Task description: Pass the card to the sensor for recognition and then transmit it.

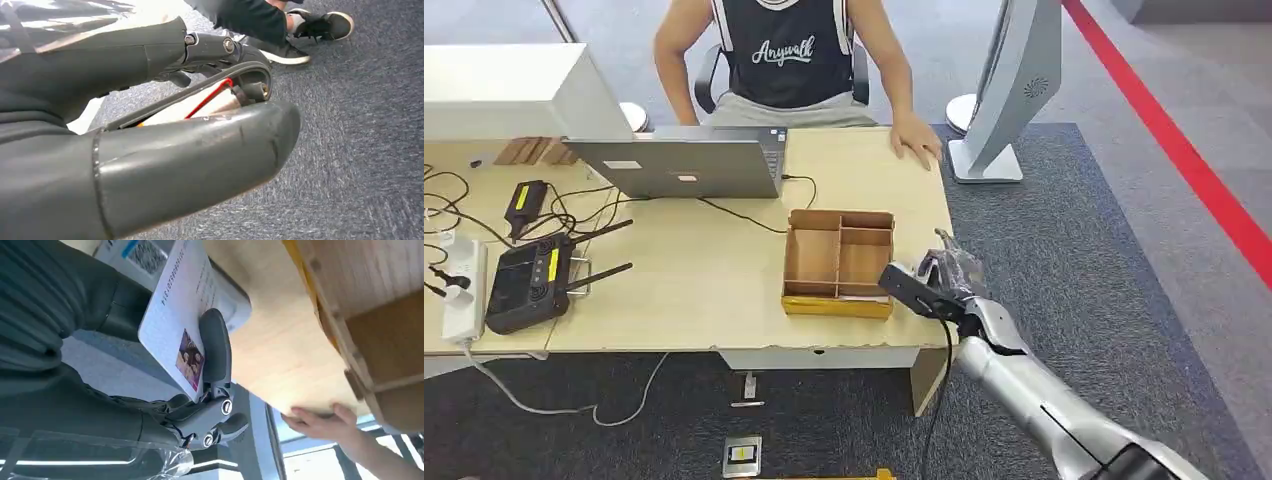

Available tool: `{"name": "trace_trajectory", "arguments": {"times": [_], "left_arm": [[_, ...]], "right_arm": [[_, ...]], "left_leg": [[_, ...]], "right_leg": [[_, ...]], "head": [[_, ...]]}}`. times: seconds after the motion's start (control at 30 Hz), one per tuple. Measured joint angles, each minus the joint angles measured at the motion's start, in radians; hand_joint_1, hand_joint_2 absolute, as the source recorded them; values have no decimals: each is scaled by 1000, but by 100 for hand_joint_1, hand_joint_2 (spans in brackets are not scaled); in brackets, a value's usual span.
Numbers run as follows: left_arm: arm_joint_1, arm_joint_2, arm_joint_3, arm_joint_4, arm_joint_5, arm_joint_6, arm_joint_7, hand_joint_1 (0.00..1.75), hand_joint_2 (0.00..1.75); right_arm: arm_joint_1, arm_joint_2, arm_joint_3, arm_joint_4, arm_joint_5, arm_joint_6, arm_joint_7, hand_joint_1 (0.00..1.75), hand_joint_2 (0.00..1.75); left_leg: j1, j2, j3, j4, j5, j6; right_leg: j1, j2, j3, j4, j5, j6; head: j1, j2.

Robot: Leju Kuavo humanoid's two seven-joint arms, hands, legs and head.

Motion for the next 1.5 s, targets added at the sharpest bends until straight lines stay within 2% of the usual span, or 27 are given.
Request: {"name": "trace_trajectory", "arguments": {"times": [0.4, 0.57, 0.73, 0.97, 1.23, 1.4, 1.43, 1.47, 1.5], "left_arm": [[0, 0, 0, 0, 0, 1, -18, 0, 0], [1, 0, -5, 0, 0, 2, -8, 0, 0], [2, 0, -18, 0, -1, 1, -14, 0, 0], [2, 0, -55, 0, -1, -3, -18, 0, 0], [-3, 0, -87, 0, -1, -10, -7, 0, 0], [-1, 1, -103, -1, 0, -10, -7, 0, 0], [-1, 1, -104, -1, 0, -11, -7, 0, 0], [-1, 1, -105, -1, 0, -11, -7, 0, 0], [0, 1, -106, -1, 0, -11, -7, 0, 0]], "right_arm": [[-82, -44, -53, -103, -26, 1, 25, 175, 175], [-155, -58, -68, -156, 35, 6, 35, 175, 175], [-215, -53, -66, -178, 95, 50, 41, 175, 175], [-318, -4, -48, -148, 124, 103, 17, 175, 175], [-431, 92, -21, -4, 111, 118, -17, 175, 175], [-461, 140, -7, 87, 110, 115, -32, 175, 175], [-464, 148, -4, 102, 111, 114, -33, 65, 175], [-466, 154, -1, 111, 111, 113, -34, 0, 175], [-467, 158, 2, 119, 111, 113, -35, 0, 175]], "left_leg": [[0, 0, 0, 0, 0, 0], [0, 0, 0, 0, 0, 0], [0, 0, 0, 0, 0, 0], [1, 0, 0, 0, 0, 0], [1, 0, 0, 0, 1, -1], [1, 0, 0, 0, 1, -1], [1, 0, 0, 0, 1, -1], [1, 0, 0, 0, 1, -1], [1, 0, 0, 0, 1, -1]], "right_leg": [[0, 0, 0, 0, 0, 0], [0, 0, 0, 0, 0, 0], [0, 0, 0, 0, 0, 0], [1, 0, 0, 1, 0, 0], [1, 0, 0, 1, 0, 0], [1, 0, 0, 1, 0, 0], [1, 0, 0, 1, 0, 0], [1, 0, 0, 1, 0, 0], [1, 0, 0, 1, 0, 0]], "head": [[0, 0], [0, 0], [0, 0], [0, 0], [0, 0], [0, 0], [0, 0], [0, 0], [0, 0]]}}
